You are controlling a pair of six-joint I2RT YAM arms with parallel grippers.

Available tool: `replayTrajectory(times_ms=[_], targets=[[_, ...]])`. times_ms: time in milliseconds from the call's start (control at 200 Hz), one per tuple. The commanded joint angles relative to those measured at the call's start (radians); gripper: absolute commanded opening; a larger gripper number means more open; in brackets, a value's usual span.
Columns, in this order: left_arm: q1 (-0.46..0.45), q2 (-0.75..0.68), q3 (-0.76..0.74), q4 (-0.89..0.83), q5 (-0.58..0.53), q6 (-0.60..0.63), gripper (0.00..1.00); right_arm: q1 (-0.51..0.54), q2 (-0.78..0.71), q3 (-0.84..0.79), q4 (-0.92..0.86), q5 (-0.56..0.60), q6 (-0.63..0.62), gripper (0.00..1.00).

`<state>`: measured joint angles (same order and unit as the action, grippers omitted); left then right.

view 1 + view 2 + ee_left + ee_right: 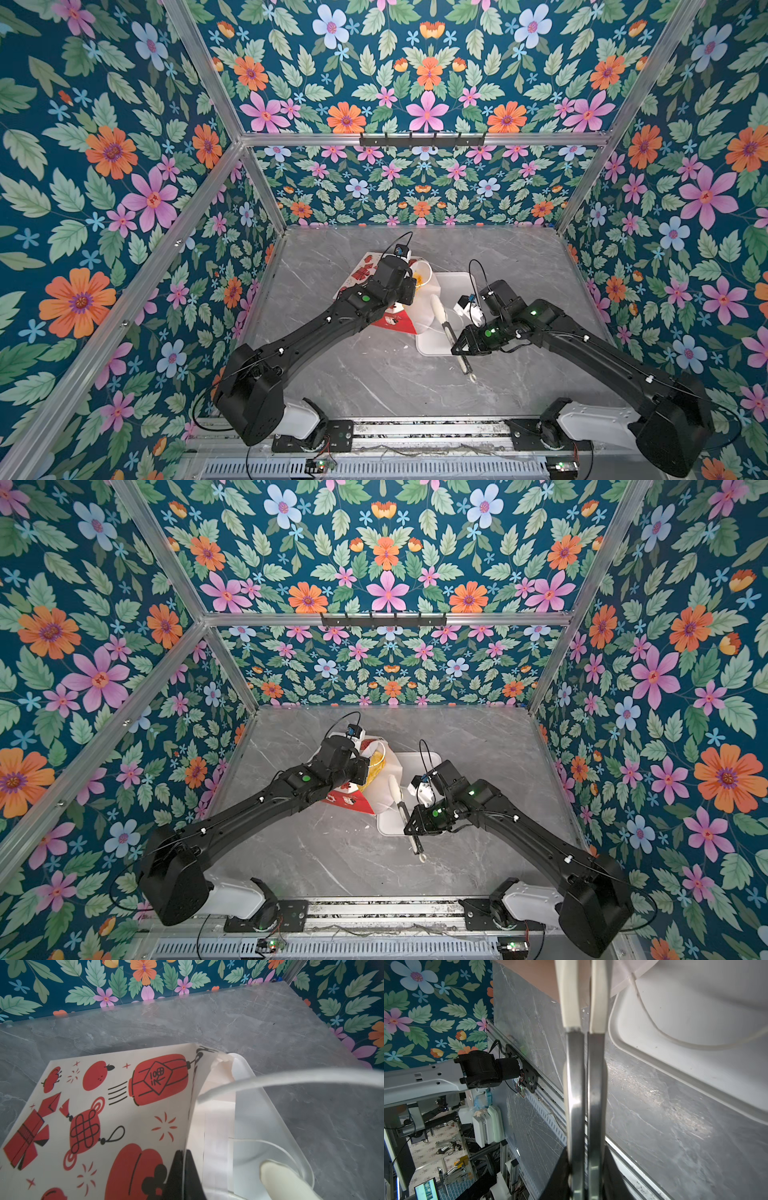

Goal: Take the fake bread out of the paper bag
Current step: 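Insert the right gripper's tongs into the bag opening and pinch a bread roll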

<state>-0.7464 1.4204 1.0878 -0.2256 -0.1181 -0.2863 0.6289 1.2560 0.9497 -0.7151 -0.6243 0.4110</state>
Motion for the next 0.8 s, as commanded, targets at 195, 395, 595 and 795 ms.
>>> replayTrajectory(times_ms=[195,395,595,795], targets=[[-0.012,-0.042,-0.034,0.035,-0.013,0.002,0.00,0.003,0.212,0.097,0.093,-0.034,-0.058,0.27],[-0.016,-0.055,-0.049,0.040,-0.021,-0.001,0.00,0.000,0.270,0.116,0.131,0.000,-0.045,0.35],[-0.016,-0.062,-0.058,0.043,-0.021,0.001,0.00,-0.008,0.249,0.095,0.161,0.055,-0.020,0.36],[-0.019,-0.084,-0.074,0.045,-0.024,-0.001,0.00,-0.046,0.188,0.047,0.220,0.086,0.025,0.37]])
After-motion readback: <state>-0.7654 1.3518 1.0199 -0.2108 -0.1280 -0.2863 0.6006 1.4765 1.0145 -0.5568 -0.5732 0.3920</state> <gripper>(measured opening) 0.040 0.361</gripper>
